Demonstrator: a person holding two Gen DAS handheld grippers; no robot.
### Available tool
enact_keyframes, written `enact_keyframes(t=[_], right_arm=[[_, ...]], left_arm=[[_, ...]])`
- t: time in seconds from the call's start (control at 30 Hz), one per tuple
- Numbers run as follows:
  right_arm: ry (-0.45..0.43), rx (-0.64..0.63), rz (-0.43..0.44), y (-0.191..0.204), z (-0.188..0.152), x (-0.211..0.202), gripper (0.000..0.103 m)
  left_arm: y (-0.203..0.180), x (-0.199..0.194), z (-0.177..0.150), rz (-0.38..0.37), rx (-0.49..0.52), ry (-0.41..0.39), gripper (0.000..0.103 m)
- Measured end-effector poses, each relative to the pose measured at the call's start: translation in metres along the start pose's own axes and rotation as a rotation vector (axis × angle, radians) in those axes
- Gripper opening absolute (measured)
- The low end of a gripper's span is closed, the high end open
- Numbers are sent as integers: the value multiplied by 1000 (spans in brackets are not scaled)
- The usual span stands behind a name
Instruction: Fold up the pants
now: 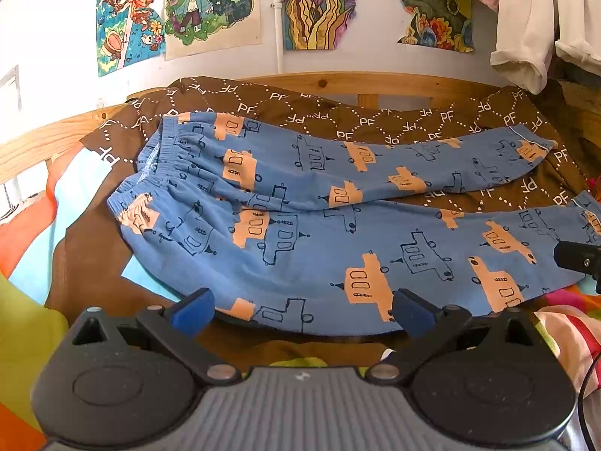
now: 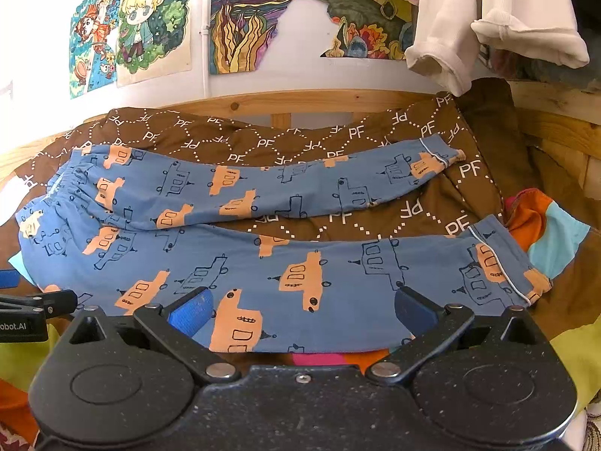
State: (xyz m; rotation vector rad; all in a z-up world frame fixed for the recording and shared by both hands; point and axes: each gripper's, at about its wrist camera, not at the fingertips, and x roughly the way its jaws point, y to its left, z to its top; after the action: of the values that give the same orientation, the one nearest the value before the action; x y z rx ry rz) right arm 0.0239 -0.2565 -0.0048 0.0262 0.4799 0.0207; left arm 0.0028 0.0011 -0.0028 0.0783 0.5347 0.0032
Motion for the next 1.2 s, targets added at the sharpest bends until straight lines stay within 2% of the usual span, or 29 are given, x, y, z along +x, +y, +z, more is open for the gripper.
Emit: enact_keyframes(t=[1.2], right_arm=[[-10, 8, -2, -1, 1, 0, 102]], left_arm=[[3, 4, -1, 7, -1, 17, 103]])
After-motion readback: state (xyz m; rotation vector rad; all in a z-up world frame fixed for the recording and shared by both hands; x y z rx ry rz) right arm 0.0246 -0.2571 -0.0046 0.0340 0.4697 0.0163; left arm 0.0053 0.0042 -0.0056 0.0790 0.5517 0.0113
